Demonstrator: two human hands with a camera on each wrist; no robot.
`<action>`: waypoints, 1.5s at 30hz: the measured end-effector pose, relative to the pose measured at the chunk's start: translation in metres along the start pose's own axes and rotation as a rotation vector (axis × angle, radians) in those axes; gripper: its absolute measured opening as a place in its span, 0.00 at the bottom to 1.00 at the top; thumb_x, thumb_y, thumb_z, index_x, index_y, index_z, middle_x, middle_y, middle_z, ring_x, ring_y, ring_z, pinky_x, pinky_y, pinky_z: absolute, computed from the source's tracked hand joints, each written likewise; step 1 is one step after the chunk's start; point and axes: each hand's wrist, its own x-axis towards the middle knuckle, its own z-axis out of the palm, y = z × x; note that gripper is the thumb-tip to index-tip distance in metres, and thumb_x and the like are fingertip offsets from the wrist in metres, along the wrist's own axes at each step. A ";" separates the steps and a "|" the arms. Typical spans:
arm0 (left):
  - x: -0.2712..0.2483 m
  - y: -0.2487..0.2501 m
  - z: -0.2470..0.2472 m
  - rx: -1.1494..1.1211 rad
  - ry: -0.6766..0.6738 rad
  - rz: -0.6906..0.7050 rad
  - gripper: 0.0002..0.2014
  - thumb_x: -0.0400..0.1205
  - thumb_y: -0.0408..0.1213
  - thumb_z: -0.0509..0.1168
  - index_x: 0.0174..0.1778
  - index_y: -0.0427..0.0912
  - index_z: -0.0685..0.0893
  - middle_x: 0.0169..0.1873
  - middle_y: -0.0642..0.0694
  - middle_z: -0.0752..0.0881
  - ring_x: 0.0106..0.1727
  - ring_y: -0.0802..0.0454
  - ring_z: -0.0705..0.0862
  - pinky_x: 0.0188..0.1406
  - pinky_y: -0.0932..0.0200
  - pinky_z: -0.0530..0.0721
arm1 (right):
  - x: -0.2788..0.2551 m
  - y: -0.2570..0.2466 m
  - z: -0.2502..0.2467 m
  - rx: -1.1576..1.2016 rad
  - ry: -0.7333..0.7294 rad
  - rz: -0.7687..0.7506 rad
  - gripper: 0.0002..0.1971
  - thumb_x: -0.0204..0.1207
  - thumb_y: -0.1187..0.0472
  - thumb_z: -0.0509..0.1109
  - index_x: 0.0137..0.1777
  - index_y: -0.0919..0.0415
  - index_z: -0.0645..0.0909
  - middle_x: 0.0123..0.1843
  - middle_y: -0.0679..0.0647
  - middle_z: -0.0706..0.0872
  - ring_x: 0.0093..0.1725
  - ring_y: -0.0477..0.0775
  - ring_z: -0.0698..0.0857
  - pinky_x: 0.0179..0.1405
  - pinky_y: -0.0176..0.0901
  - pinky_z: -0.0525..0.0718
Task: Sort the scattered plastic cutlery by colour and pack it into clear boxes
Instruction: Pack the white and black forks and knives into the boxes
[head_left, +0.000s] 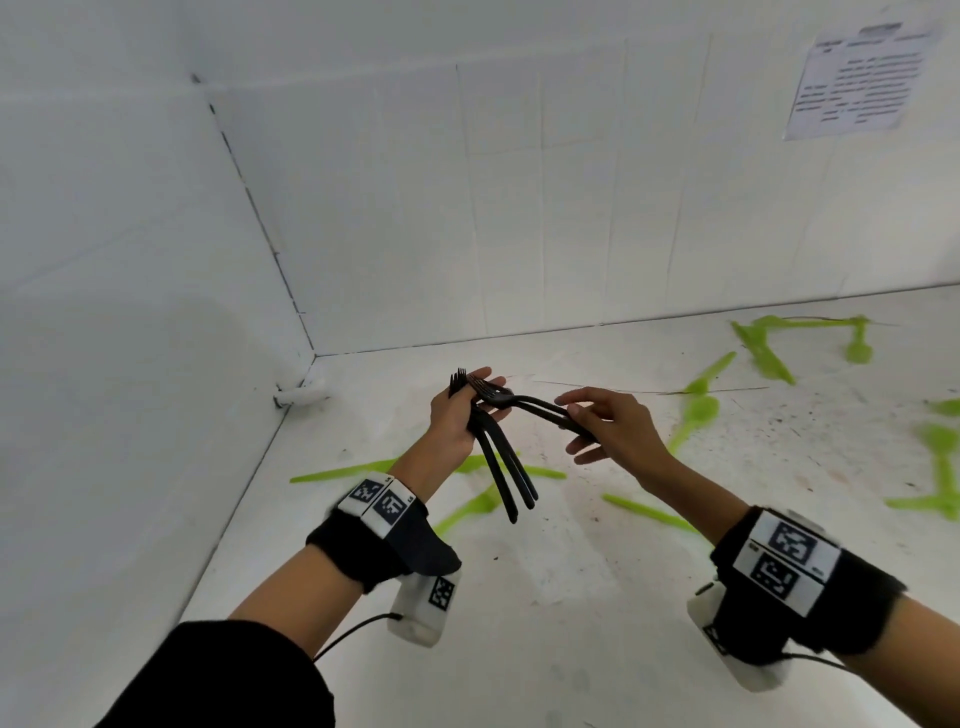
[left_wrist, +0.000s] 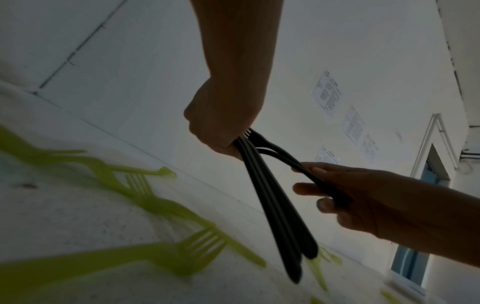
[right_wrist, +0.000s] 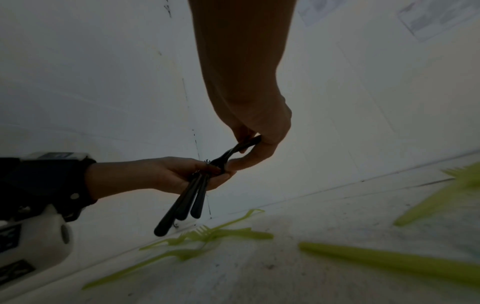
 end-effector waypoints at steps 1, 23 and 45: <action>-0.001 0.001 -0.002 -0.007 0.009 -0.008 0.09 0.84 0.22 0.56 0.44 0.33 0.80 0.42 0.35 0.84 0.40 0.41 0.84 0.47 0.46 0.84 | -0.001 0.001 0.002 -0.002 -0.037 0.007 0.08 0.82 0.64 0.63 0.54 0.60 0.84 0.40 0.59 0.87 0.26 0.48 0.85 0.25 0.39 0.85; -0.016 0.007 -0.015 -0.018 -0.174 -0.037 0.14 0.87 0.37 0.52 0.66 0.37 0.74 0.50 0.42 0.82 0.51 0.47 0.84 0.44 0.45 0.86 | 0.002 -0.004 0.042 -0.418 -0.187 -0.040 0.13 0.85 0.58 0.55 0.57 0.61 0.81 0.31 0.48 0.73 0.34 0.48 0.74 0.35 0.43 0.76; -0.014 0.020 -0.048 -0.179 -0.089 -0.059 0.24 0.84 0.57 0.49 0.48 0.39 0.78 0.21 0.52 0.75 0.29 0.56 0.79 0.42 0.56 0.81 | 0.000 -0.006 0.097 -0.417 -0.130 -0.038 0.16 0.86 0.56 0.53 0.54 0.56 0.83 0.33 0.53 0.74 0.35 0.49 0.72 0.33 0.37 0.67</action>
